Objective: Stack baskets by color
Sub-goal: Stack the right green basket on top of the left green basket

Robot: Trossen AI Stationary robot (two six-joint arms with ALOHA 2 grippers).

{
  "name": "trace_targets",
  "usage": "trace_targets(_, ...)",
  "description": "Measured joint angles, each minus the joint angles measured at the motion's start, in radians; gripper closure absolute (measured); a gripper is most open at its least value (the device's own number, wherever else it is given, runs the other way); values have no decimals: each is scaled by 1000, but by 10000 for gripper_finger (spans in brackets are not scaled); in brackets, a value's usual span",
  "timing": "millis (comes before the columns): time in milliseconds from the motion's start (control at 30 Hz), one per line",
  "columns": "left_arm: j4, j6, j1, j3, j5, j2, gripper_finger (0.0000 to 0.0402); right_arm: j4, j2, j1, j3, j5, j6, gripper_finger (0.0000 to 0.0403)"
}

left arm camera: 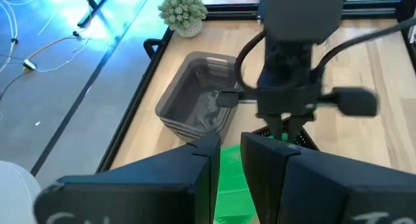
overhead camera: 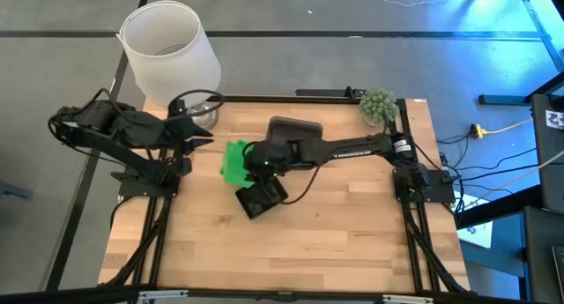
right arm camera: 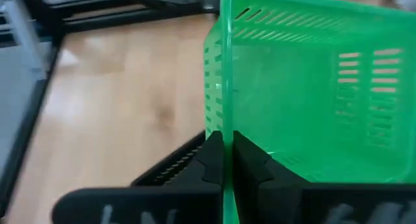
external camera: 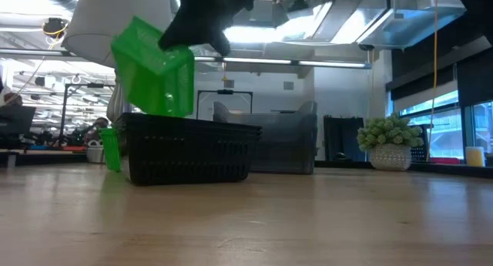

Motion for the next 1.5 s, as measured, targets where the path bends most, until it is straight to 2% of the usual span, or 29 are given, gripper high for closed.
trace_targets(100, 0, -1, 0, 0, 0, -4, 347, -8, 12, -13, 1, 42, 11, 397)
trace_targets(433, 0, 0, 0, 0, 26, -2, 347, -105, 53, -42, 1, 47, 113, 397)
trace_targets(600, 0, 0, 0, 0, 26, -2, 347, -143, 54, -42, 1, 130, 138, 397)
trace_targets(767, 0, 1, 0, 0, 27, -2, 347, -196, 54, -49, 1, 156, 162, 385)
trace_targets(1033, 0, 7, 0, 0, 27, -2, 347, -220, 54, -64, 1, 159, 160, 365)
trace_targets(1500, 0, 8, 1, 0, 27, -2, 347, -199, 54, -68, 1, 145, 79, 368)
